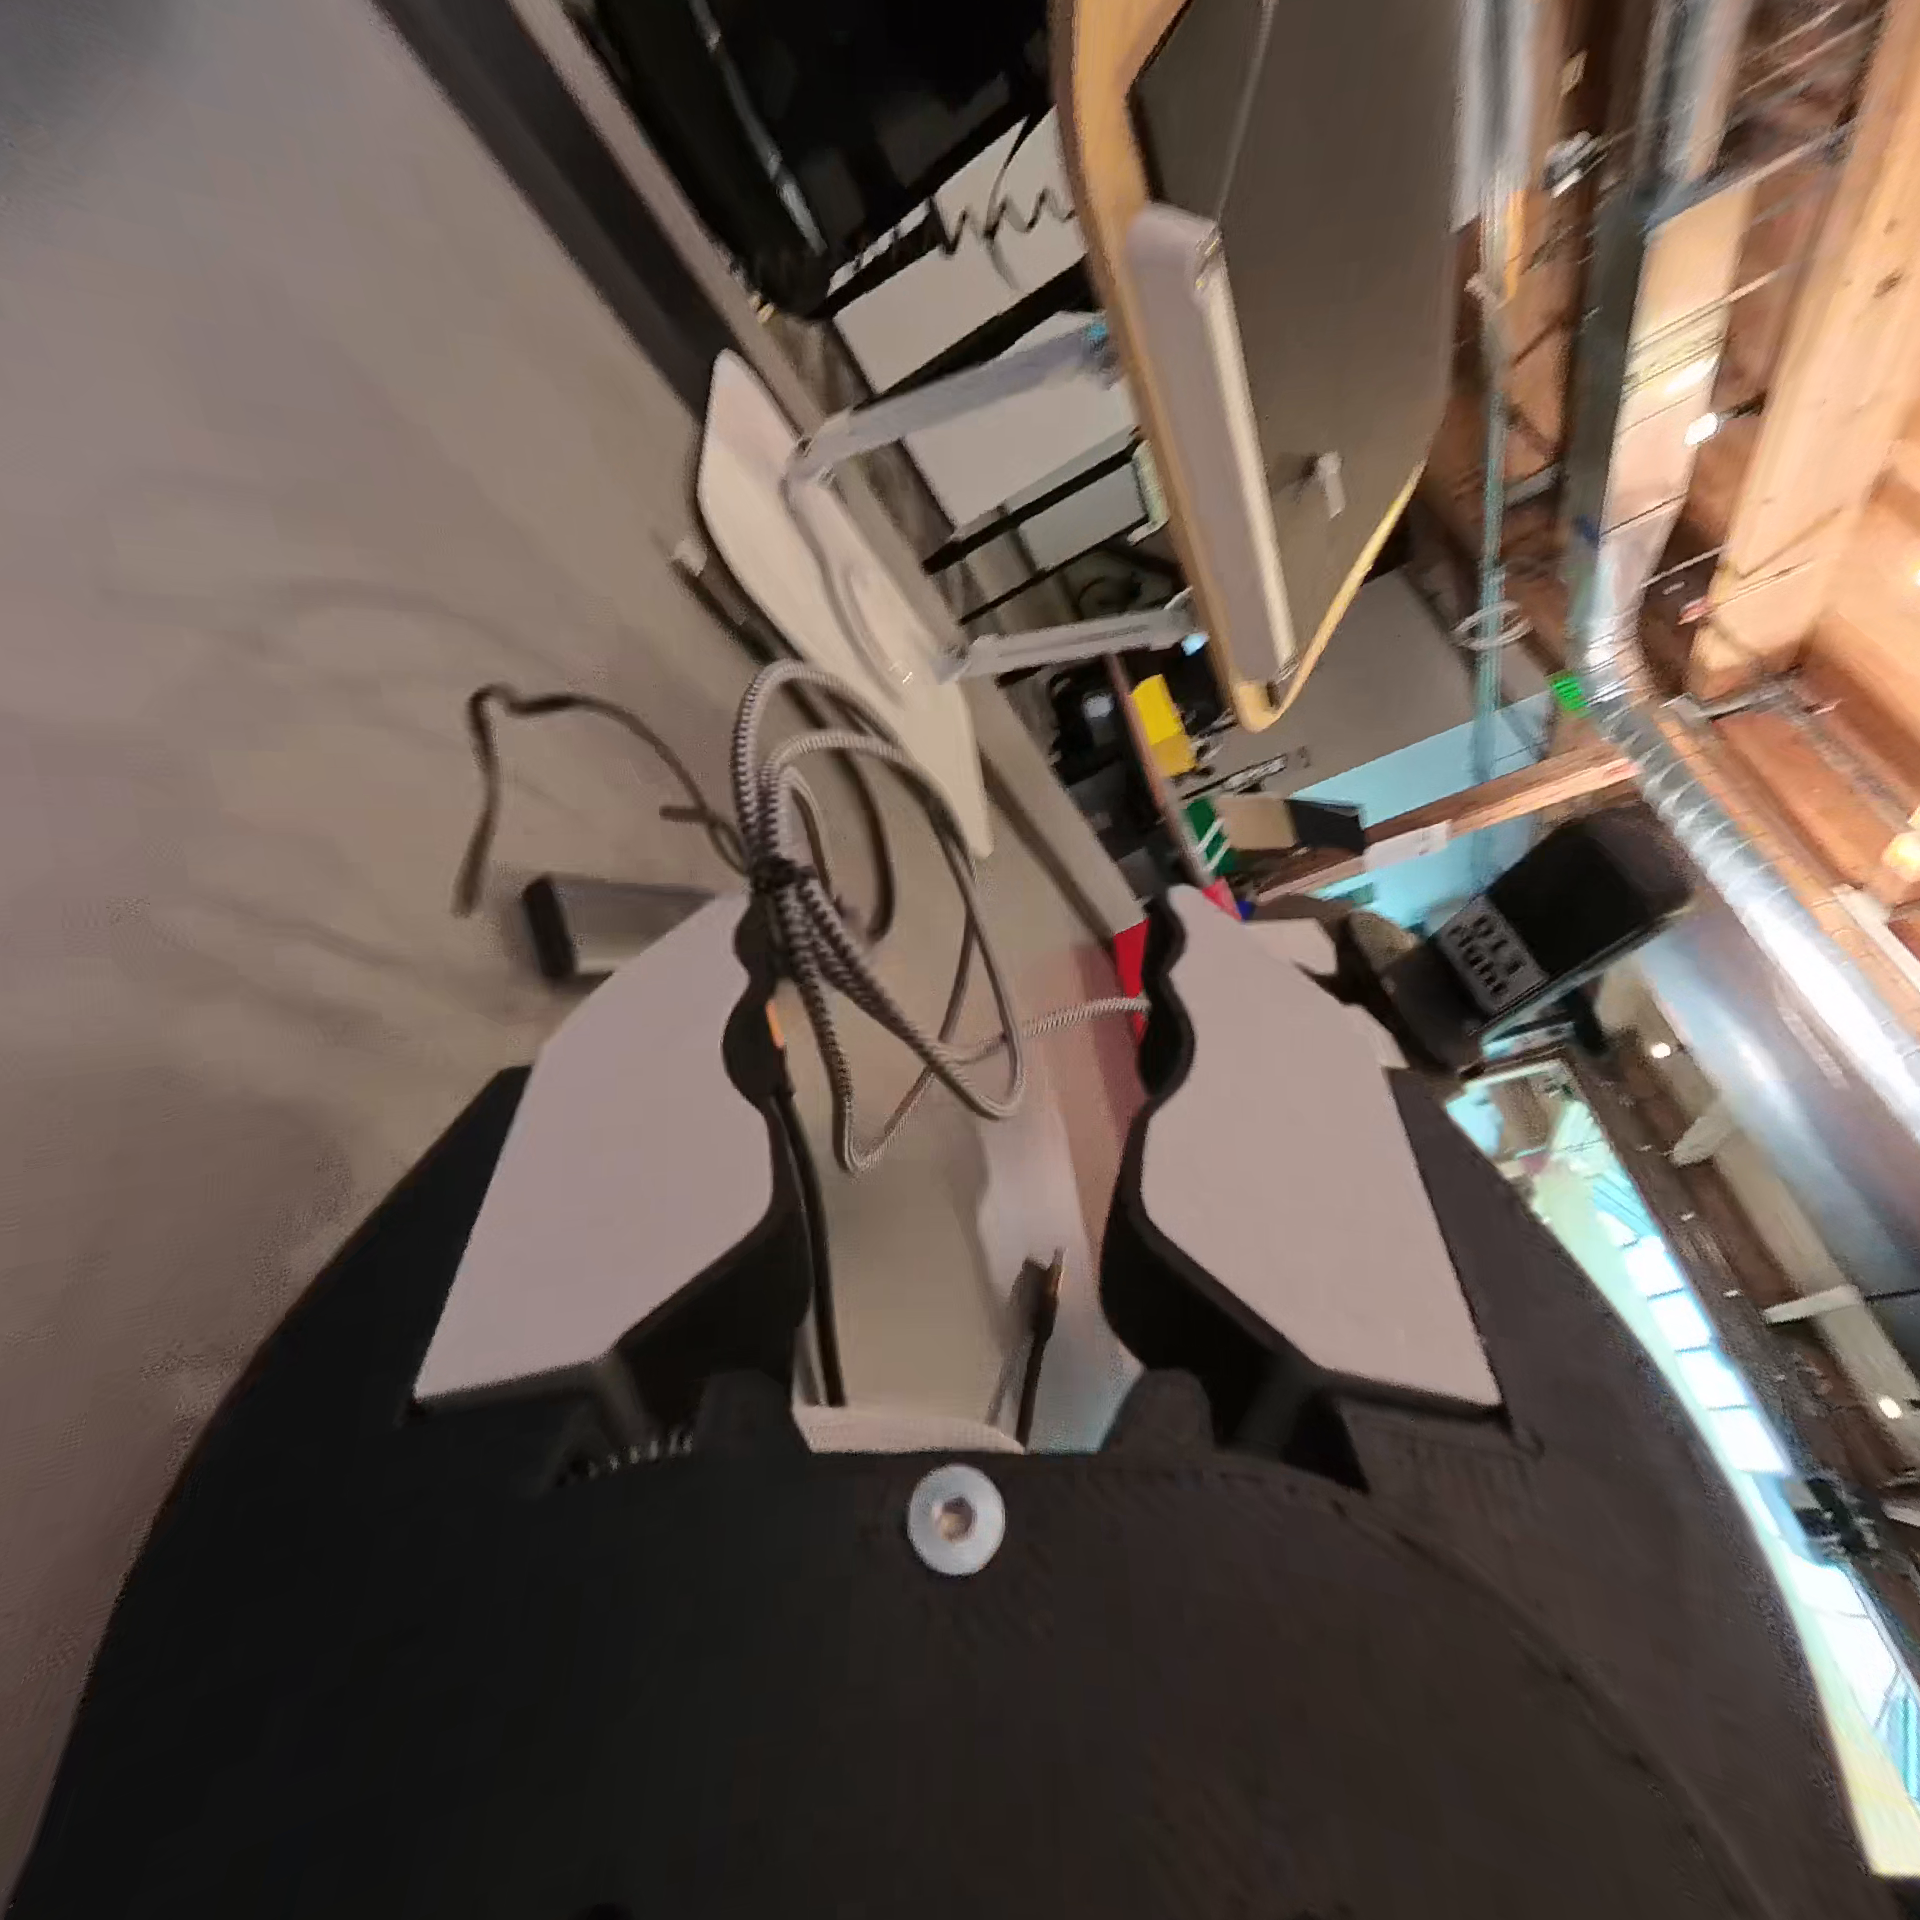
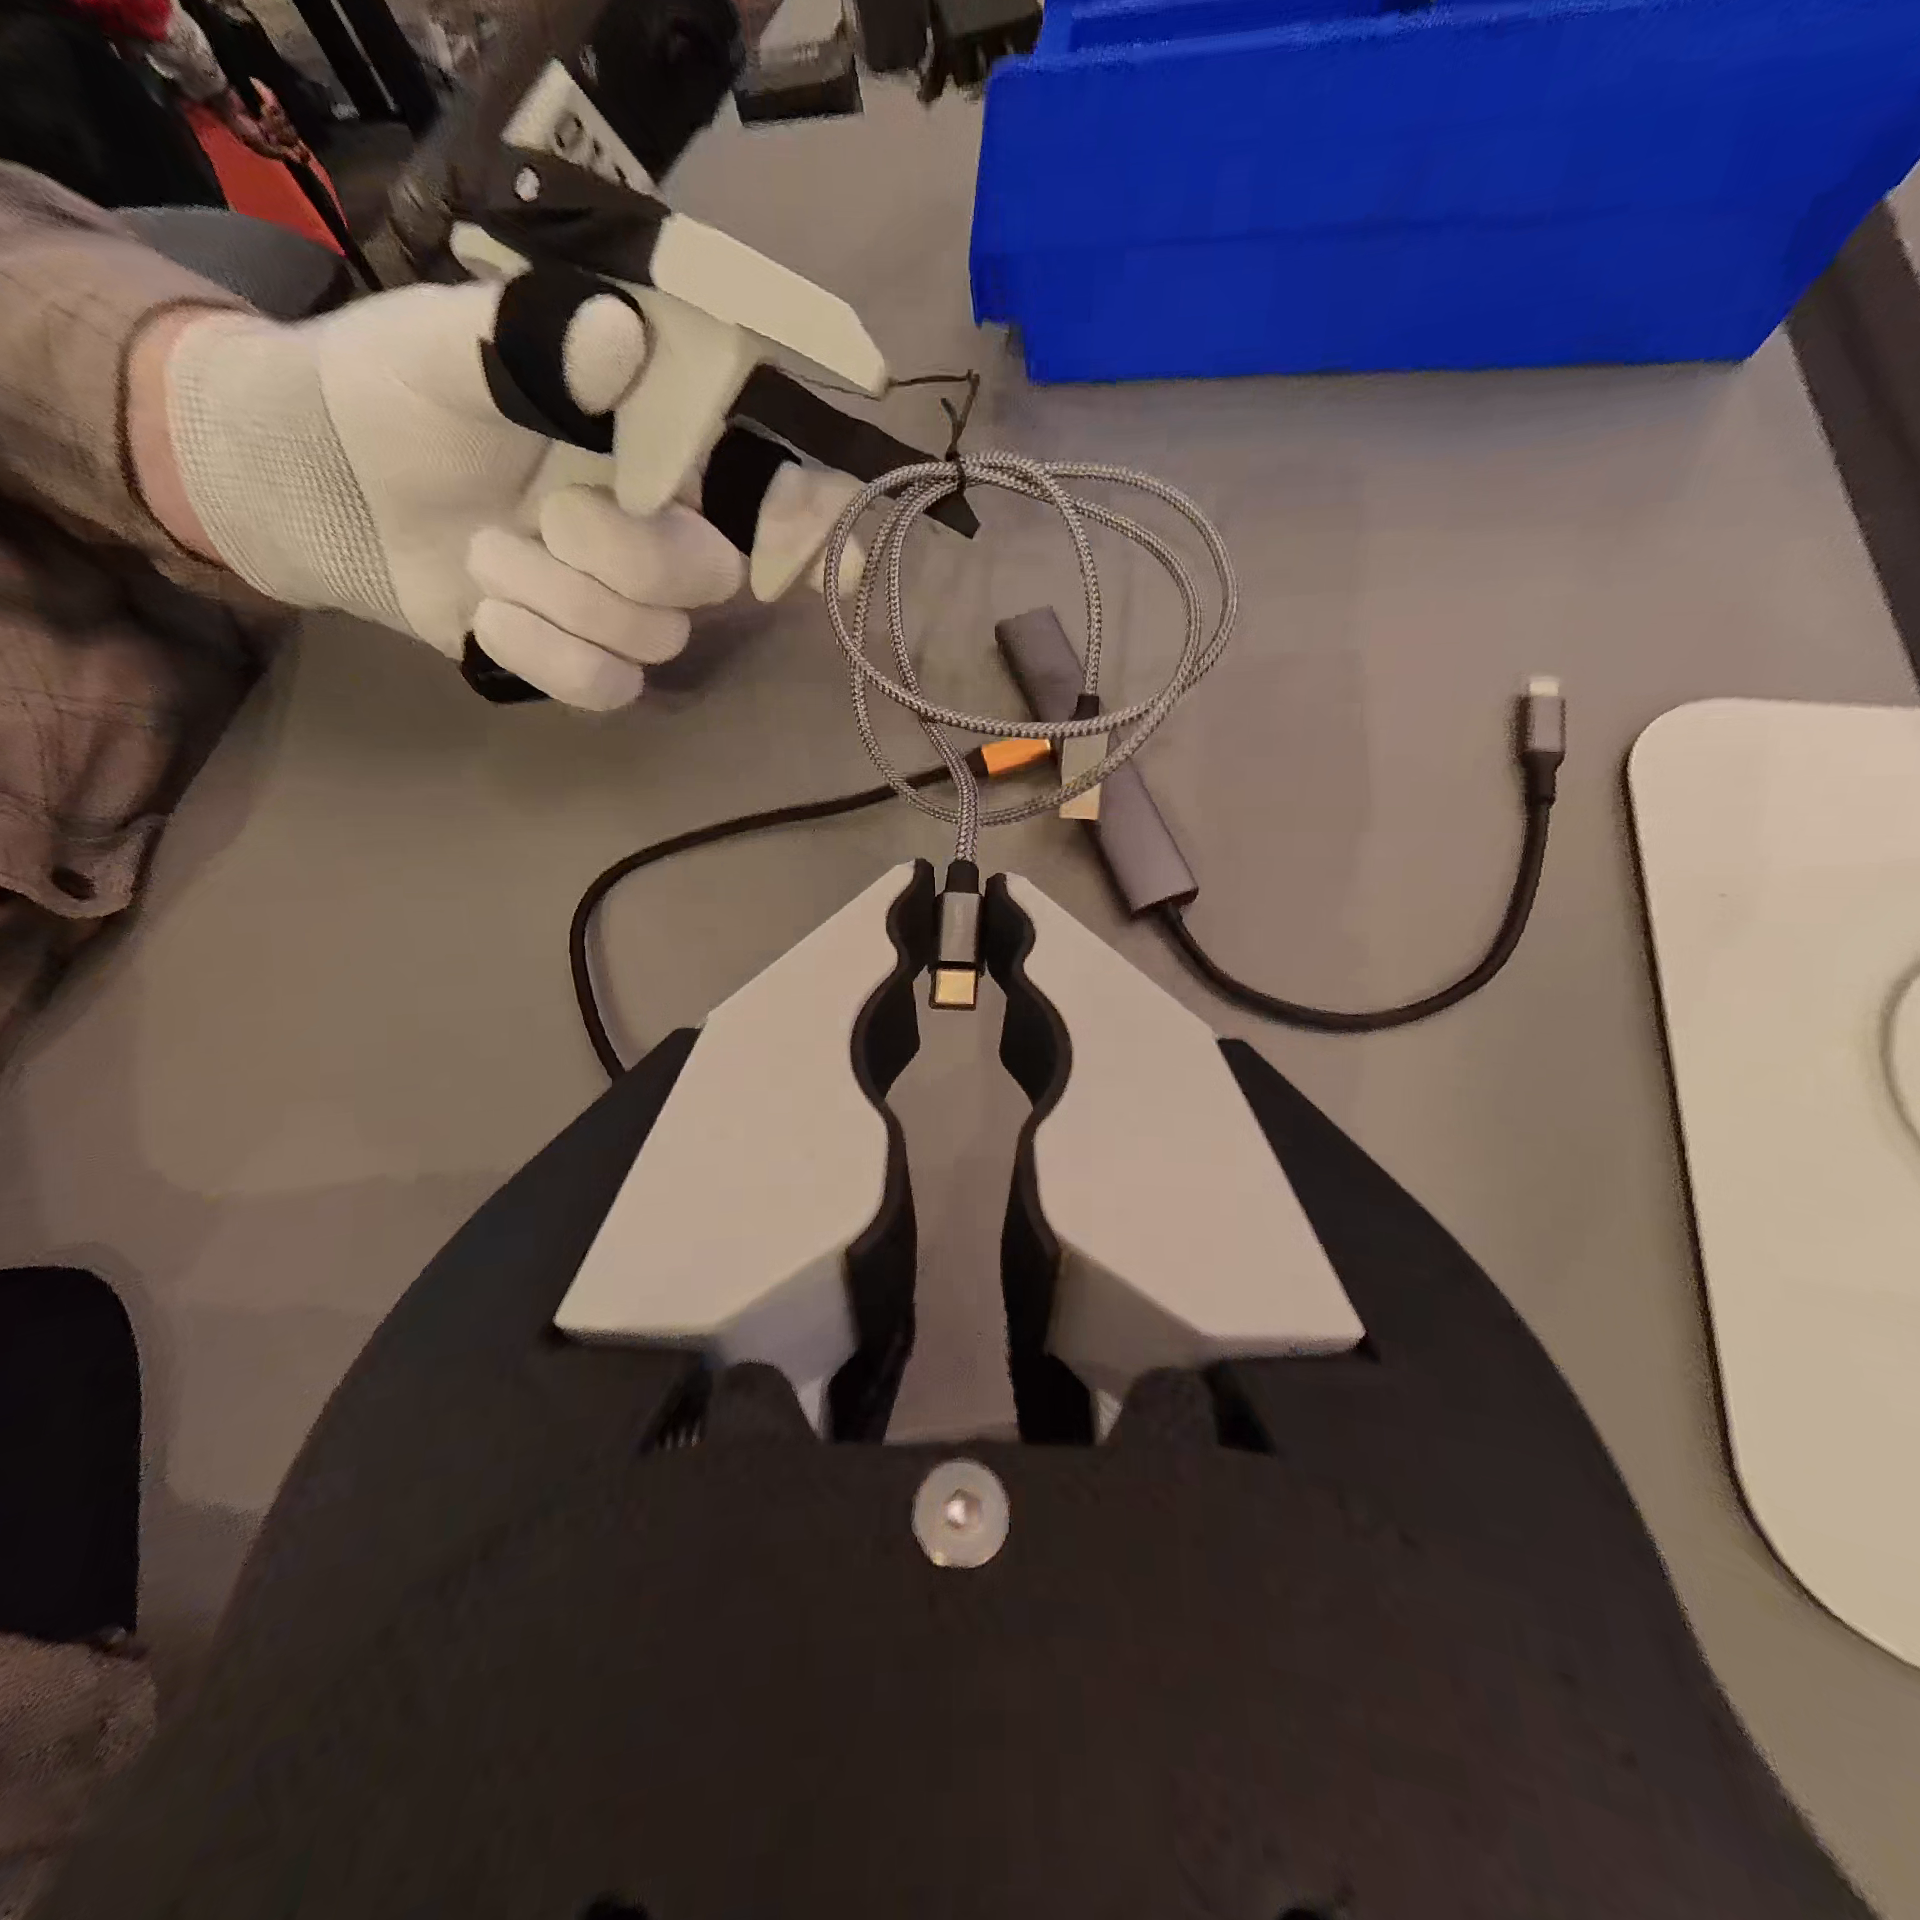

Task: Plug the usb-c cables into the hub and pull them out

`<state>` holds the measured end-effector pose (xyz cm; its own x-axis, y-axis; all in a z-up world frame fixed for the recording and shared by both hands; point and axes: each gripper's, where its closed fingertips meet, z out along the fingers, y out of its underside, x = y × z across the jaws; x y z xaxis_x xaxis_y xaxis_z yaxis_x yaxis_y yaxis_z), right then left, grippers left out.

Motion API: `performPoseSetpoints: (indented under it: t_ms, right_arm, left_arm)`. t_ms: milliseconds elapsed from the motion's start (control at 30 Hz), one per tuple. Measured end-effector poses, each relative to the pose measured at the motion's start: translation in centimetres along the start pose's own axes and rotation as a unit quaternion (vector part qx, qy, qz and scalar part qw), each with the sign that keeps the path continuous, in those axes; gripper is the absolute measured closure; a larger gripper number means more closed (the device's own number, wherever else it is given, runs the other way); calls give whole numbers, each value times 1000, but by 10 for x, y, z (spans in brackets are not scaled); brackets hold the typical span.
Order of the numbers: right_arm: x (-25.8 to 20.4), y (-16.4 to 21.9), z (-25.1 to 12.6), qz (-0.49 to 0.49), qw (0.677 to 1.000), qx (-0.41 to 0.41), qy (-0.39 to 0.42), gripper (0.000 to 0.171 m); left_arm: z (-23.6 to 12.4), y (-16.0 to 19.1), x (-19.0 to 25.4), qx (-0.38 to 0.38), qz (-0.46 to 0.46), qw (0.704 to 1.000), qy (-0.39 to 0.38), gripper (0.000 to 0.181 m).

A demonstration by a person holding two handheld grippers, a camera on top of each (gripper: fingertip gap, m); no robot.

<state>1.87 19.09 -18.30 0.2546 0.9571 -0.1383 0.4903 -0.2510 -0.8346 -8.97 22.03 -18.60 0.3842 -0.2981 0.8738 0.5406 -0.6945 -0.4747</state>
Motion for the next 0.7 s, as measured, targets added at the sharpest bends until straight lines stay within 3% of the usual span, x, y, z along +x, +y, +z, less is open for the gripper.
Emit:
performPoseSetpoints:
  t_ms: [67, 167, 233, 267, 300, 333, 433, 633, 700]
  right_arm:
    - [0, 9, 3, 7, 1000, -21, -4, 164]
    - [0, 20, 8, 9, 999, -53, -3, 164]
    - [0, 22, 10, 7, 998, -60, -2, 164]
    - [-1, 22, 11, 6, 998, -61, -4, 164]
    - [-2, 22, 11, 5, 998, -62, -6, 164]
    - [-3, 21, 11, 4, 998, -62, -6, 164]
    - [-4, 19, 11, -3, 998, -62, -4, 164]
    - [-5, 18, 10, -11, 998, -56, -6, 164]
    - [-6, 18, 11, -12, 998, -54, -11, 164]
  left_arm:
    - [-6, 10, -4, -28, -3, 999, -20, 99]
    - [-23, 19, -2, -58, 73, 993, -68, 97]
    - [-30, 17, 13, -83, 153, 982, -76, 102]
    - [-30, 14, 25, -100, 212, 970, -70, 114]
    - [-27, 15, 35, -136, 270, 951, -59, 126]
    - [-22, 16, 35, -186, 339, 920, -66, 125]
    - [2, 5, 10, -282, 541, 786, -98, 120]
    - [28, 16, -44, -449, 566, 686, -85, 115]
    - [36, 13, -56, -441, 578, 680, -92, 119]
